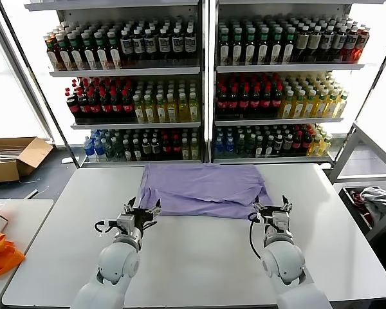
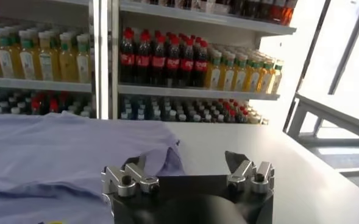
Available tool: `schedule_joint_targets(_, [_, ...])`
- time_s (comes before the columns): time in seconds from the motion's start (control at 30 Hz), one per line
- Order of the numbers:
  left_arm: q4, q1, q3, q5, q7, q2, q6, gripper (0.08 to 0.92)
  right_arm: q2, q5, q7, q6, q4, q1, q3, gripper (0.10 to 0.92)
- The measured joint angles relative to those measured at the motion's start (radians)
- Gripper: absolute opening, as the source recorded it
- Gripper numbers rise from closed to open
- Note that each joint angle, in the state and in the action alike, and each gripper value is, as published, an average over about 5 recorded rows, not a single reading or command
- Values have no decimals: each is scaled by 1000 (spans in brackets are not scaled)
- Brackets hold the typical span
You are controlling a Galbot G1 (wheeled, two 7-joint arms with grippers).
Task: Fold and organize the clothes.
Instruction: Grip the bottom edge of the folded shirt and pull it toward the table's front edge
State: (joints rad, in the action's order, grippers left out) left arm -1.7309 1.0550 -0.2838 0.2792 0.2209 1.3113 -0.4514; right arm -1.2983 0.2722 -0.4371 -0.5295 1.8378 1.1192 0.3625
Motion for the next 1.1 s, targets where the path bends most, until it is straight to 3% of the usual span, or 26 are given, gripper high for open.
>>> schedule_joint_targets(1.1, [55,-7,-28,42,22,-9,-54,823,-16,40,11,-13,-73,-11,10,823])
